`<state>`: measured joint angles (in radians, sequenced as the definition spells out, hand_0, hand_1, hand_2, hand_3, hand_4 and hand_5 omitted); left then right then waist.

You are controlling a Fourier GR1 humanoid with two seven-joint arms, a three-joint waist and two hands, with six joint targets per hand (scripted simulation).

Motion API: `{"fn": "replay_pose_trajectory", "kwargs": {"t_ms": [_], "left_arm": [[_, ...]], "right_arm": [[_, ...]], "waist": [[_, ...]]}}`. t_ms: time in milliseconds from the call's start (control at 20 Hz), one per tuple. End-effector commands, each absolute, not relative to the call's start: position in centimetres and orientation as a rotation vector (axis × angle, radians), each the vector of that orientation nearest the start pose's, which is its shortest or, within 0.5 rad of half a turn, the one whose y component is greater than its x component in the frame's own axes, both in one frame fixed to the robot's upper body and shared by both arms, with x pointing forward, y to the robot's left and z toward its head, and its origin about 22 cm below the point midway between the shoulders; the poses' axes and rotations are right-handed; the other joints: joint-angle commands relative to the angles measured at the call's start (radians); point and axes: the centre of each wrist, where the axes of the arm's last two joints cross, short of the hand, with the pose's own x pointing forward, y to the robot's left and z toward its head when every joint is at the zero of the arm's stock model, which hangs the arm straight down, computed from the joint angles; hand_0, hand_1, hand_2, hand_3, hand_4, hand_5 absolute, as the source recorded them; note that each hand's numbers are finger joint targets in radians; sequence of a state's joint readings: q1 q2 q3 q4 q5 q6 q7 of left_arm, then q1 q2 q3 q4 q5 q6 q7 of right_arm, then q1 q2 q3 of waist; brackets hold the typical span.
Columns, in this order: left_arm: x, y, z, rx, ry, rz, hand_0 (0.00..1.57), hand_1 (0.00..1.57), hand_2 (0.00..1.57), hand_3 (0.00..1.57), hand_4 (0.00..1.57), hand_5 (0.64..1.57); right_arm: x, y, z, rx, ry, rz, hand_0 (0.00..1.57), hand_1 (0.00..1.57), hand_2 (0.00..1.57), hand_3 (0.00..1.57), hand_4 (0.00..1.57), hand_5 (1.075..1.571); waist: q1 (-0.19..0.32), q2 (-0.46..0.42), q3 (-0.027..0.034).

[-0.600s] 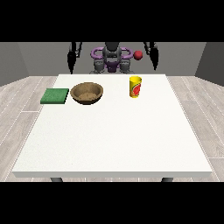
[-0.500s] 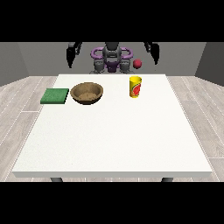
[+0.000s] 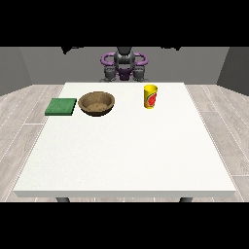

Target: Pick the cup and pour the ball into the bowl, then pick the bowl and place it on the pad

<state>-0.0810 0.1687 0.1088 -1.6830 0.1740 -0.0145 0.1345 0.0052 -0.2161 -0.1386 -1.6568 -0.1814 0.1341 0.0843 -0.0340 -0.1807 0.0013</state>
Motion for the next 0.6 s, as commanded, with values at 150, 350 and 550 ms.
{"fn": "replay_pose_trajectory", "kwargs": {"t_ms": [150, 350, 550], "left_arm": [[26.1, 31.8, 7.8, 0.010, -1.750, 0.071, 0.00, 0.00, 0.00, 0.00, 0.00, 1.547], [28.2, 31.4, 6.7, 0.018, -1.817, 0.066, 0.00, 0.00, 0.00, 0.00, 0.00, 1.539], [28.2, 30.1, 4.7, 0.028, -1.891, 0.047, 0.00, 0.00, 0.00, 0.00, 0.00, 1.529]], "right_arm": [[22.5, -33.4, 4.6, 0.023, -1.668, 0.038, 0.00, 0.00, 0.00, 0.00, 0.00, 1.569], [25.0, -32.5, 6.5, 0.023, -1.760, 0.064, 0.00, 0.00, 0.00, 0.00, 0.00, 1.569], [25.0, -30.7, 3.0, 0.018, -1.789, 0.053, 0.00, 0.00, 0.00, 0.00, 0.00, 1.570]], "waist": [[-0.011, 0.104, -0.0013], [-0.022, 0.202, -0.0014], [-0.001, 0.271, -0.0013]]}}
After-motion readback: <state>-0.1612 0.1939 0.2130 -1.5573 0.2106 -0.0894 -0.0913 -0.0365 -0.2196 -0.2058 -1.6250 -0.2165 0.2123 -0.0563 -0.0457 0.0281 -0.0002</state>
